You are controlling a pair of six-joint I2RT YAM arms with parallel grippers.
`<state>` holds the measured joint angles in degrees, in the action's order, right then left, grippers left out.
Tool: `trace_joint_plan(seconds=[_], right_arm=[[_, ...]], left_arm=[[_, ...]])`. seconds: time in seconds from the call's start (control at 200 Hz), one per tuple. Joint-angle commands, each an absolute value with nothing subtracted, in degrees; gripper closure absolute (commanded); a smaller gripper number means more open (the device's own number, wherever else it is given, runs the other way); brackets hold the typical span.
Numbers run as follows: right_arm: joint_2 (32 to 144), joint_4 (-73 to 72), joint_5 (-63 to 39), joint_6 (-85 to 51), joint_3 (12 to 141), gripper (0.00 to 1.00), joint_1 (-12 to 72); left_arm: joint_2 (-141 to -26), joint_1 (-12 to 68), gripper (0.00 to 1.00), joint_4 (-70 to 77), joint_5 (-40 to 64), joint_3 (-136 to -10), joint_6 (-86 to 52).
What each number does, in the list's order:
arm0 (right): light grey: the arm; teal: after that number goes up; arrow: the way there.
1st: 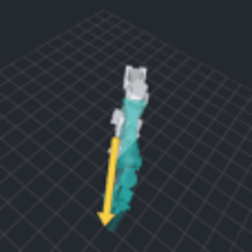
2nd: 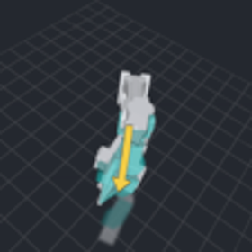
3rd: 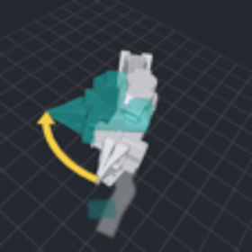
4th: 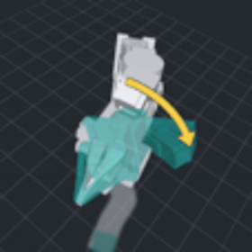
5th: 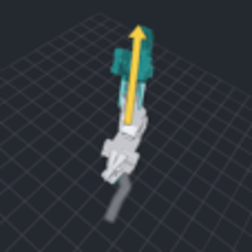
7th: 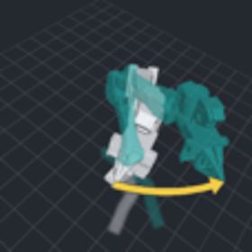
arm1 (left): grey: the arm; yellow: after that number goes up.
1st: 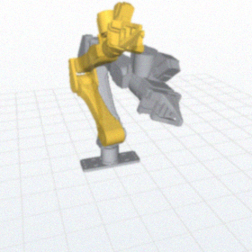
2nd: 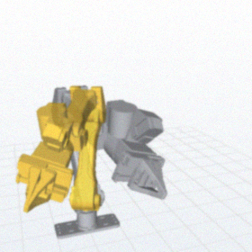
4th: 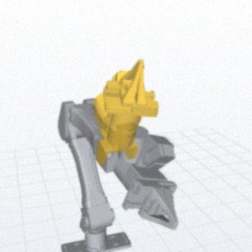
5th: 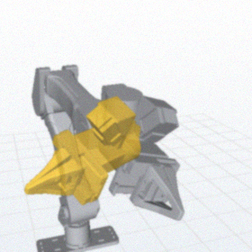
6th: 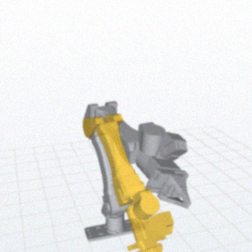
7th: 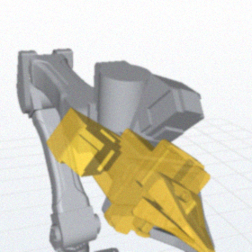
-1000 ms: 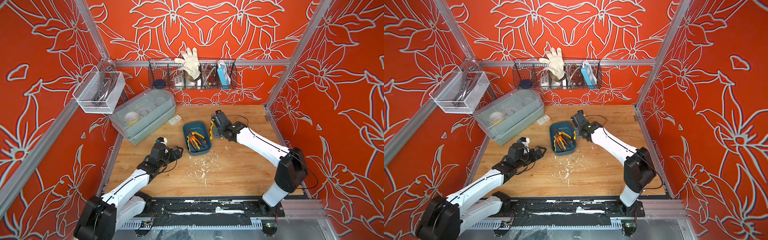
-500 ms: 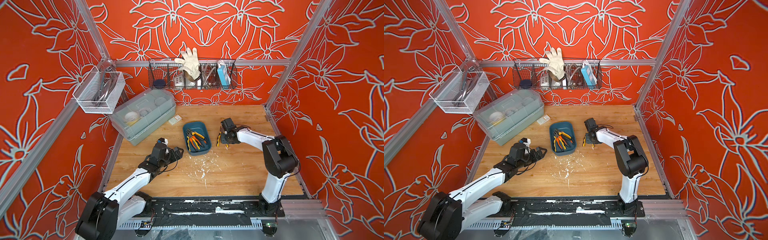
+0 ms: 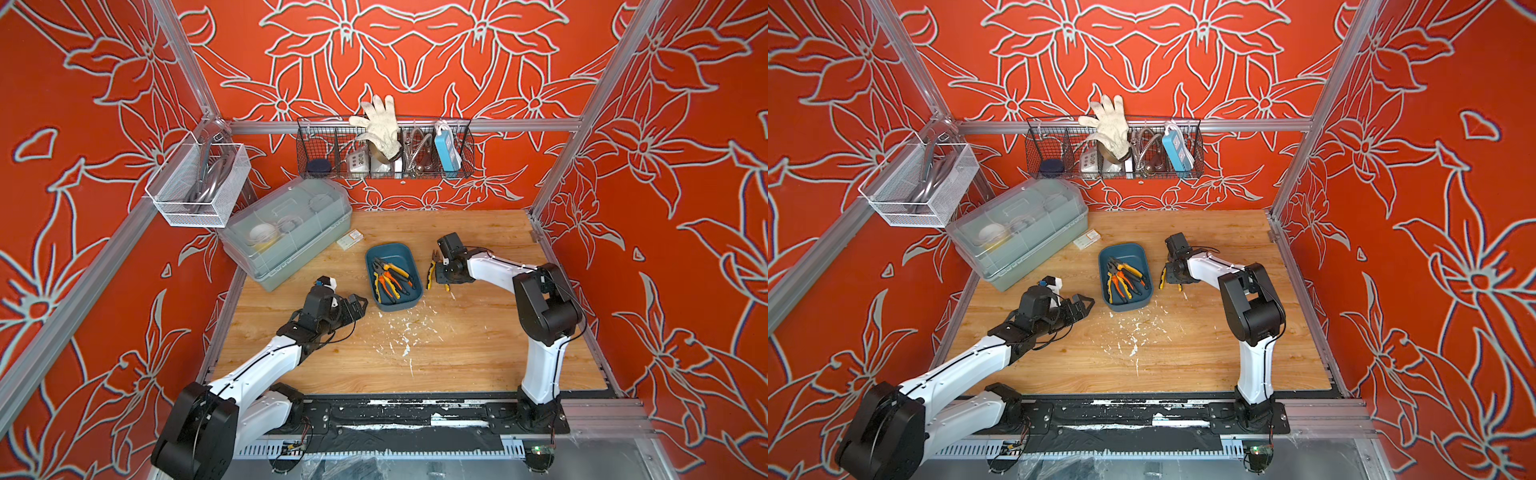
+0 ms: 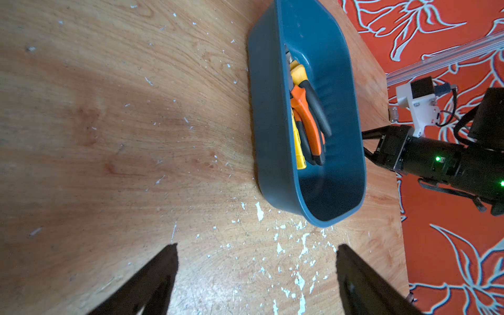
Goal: Take the pliers out of the storage box
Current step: Place the pliers at the center of the board.
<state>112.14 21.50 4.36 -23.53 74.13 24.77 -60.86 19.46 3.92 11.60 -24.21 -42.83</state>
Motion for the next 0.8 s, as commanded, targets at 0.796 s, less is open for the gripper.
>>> trace_joint_plan(seconds=[0.796], right_arm=[[104.8, 21.76, -1.97, -26.28, 72.2, 0.62, 28.24]], left_arm=[[-61.02, 19.6, 0.08, 1.23, 8.07, -25.67, -42.63]])
